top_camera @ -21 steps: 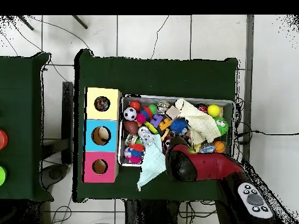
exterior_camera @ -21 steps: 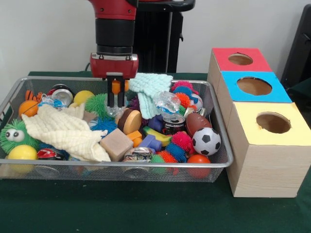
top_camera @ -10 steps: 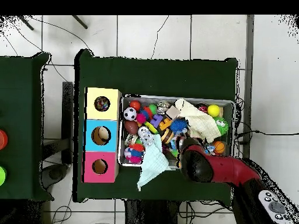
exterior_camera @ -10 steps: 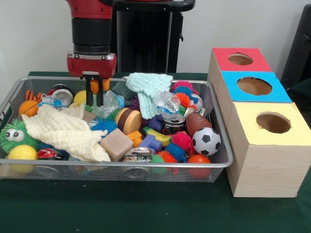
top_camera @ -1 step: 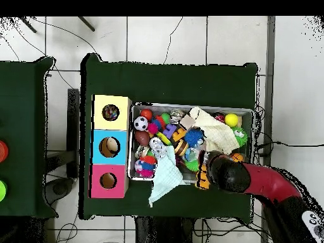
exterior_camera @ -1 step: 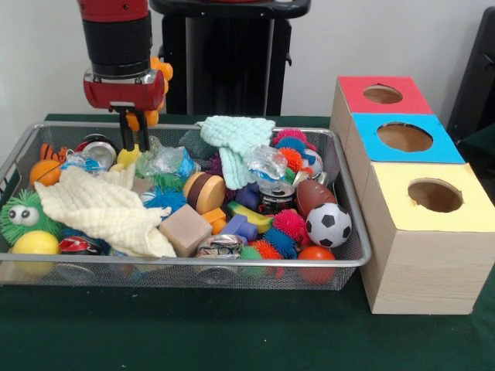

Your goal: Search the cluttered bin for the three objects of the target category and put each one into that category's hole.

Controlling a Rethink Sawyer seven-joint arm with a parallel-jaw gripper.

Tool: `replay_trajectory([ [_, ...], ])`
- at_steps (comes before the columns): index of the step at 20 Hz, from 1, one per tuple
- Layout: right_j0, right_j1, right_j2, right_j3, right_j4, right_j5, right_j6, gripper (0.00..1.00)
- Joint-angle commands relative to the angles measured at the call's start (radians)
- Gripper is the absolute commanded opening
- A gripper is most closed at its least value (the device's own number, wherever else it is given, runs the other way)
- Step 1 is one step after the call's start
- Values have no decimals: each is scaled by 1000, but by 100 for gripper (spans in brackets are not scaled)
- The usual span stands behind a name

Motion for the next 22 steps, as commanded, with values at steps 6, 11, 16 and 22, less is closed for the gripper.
replay_trajectory([
  [6, -10, 34, 150, -190, 25, 171, -120, 0],
  [11, -19, 53, 181, -215, 14, 171, -138, 100],
  [16, -7, 50, 173, -212, 16, 175, -103, 100],
  [22, 10, 65, 179, -263, 34, 220, -94, 100],
])
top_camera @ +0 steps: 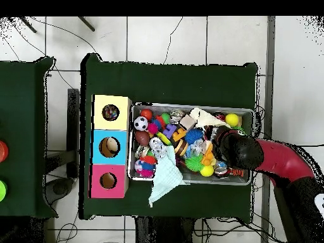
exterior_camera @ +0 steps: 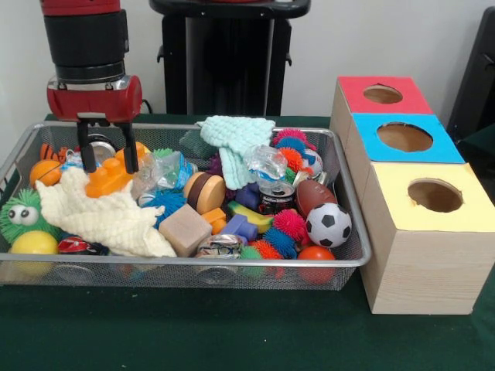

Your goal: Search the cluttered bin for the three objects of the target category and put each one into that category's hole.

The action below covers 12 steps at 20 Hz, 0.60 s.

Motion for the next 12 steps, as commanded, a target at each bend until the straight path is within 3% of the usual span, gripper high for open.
replay_trajectory([
  [1, 32, 47, 65, -99, 22, 157, -89, 100],
  [12, 44, 107, 48, -144, 1, 137, -91, 100],
])
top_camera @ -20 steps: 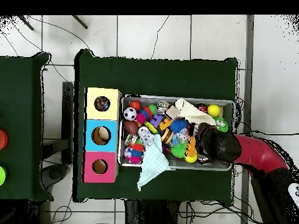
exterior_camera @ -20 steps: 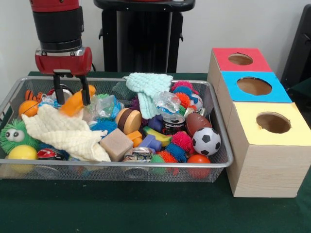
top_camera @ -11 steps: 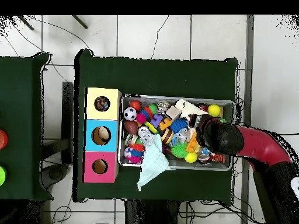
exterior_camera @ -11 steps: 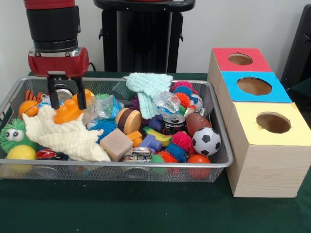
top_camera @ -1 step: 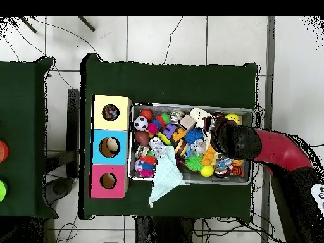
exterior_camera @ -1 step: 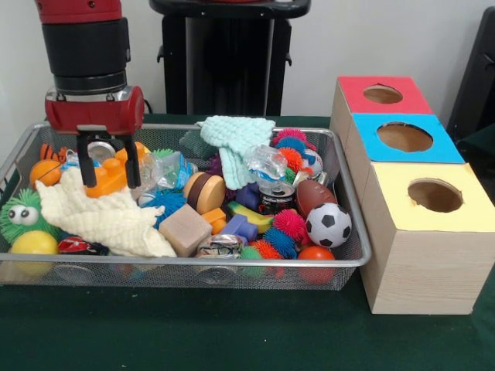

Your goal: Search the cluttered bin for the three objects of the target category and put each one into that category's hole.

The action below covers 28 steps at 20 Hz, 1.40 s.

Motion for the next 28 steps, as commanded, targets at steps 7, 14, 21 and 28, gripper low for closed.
replay_trajectory([
  [7, 21, 117, 28, -91, -40, 70, -98, 100],
  [14, 19, 187, 23, -123, -70, 19, -105, 100],
  [21, 22, 223, 20, -147, -95, -1, -100, 100],
  [28, 28, 240, 24, -175, -113, 12, -103, 100],
])
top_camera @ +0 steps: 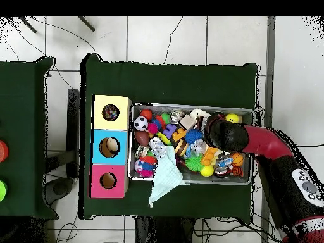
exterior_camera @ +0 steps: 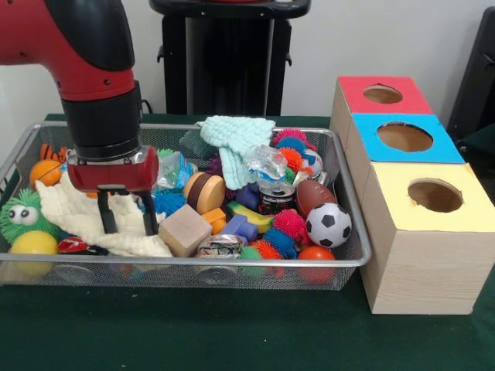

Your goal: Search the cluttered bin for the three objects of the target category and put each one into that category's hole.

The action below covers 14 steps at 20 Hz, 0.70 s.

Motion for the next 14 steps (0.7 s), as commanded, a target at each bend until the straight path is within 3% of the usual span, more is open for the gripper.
replay_trajectory([
  [1, 17, 64, 23, -72, -66, 8, -104, 100],
  [12, 35, 185, 16, -172, -140, -72, -96, 100],
  [14, 46, 230, 16, -225, -157, -81, -104, 100],
])
